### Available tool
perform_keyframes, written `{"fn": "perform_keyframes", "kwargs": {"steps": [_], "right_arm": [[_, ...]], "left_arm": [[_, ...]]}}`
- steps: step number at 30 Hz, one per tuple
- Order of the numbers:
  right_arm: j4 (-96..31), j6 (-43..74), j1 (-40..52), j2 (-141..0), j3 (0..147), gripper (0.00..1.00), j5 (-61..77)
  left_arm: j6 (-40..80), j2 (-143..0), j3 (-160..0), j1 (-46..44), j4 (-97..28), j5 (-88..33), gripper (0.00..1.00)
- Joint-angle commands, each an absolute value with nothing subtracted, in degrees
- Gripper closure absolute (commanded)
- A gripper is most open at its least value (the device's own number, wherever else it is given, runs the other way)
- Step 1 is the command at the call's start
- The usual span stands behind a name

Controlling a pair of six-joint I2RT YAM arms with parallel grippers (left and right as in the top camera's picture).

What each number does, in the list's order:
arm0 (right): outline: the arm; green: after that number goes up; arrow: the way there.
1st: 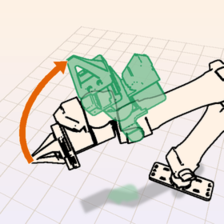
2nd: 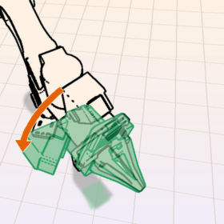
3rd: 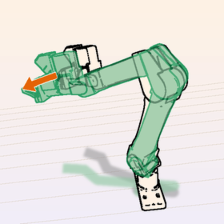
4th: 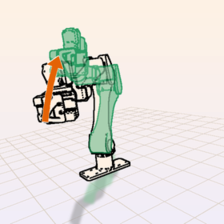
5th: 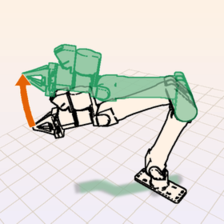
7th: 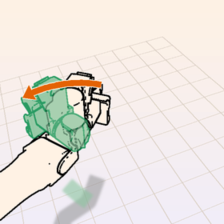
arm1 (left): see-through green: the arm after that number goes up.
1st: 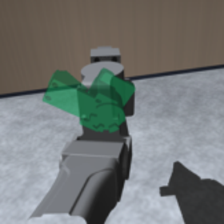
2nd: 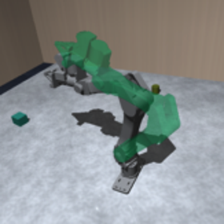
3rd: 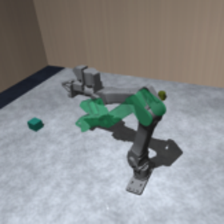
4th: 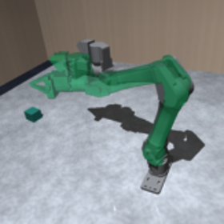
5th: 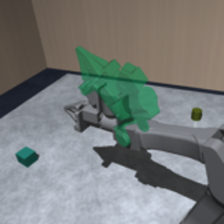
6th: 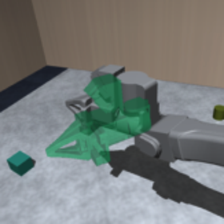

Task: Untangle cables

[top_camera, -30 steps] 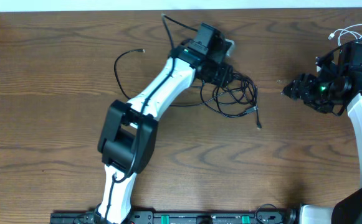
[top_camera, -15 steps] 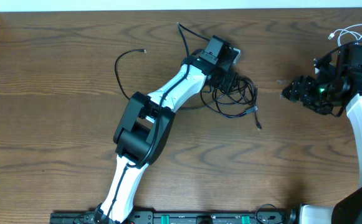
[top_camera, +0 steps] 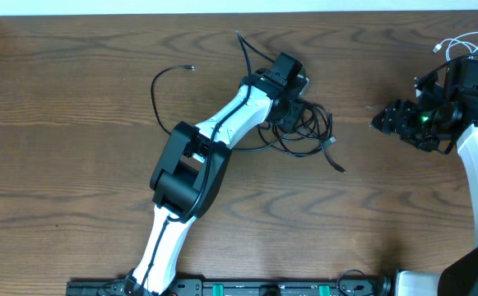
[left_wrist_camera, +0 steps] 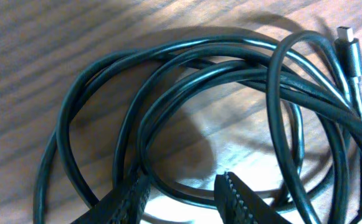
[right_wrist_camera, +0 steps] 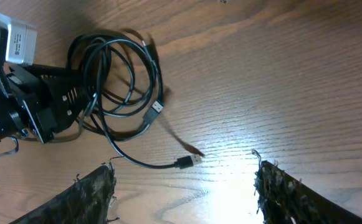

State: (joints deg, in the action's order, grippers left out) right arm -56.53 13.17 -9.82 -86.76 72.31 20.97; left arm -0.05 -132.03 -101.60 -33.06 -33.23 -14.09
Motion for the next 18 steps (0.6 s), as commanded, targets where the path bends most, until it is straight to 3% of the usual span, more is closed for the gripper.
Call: {"fn": "perform_keyframes", "kwargs": {"steps": [1,11,15,18], "right_arm": [[-56.6,12.6,-8.9,-86.4,71.9,0.28,20.9],[-56.6,12.6,-8.5,-86.5,71.7,0.28,20.9],[-56.6,12.1,-7.4,-86.6,71.7,0.28,20.9],[-56.2,12.1,-6.3,-86.9,71.7,0.28,20.9]], "left_arm": [[-1.9,-133.0,-101.5,-32.9,-33.3,-9.6,0.59],[1.7,-133.0,-100.8,-33.4,-35.5,-10.0,0.60],[2.7,-132.7,-100.8,-33.4,-36.2,-16.4,0.92],[2.6,-130.1,-100.9,-33.1,-36.3,-18.5,0.93]]}}
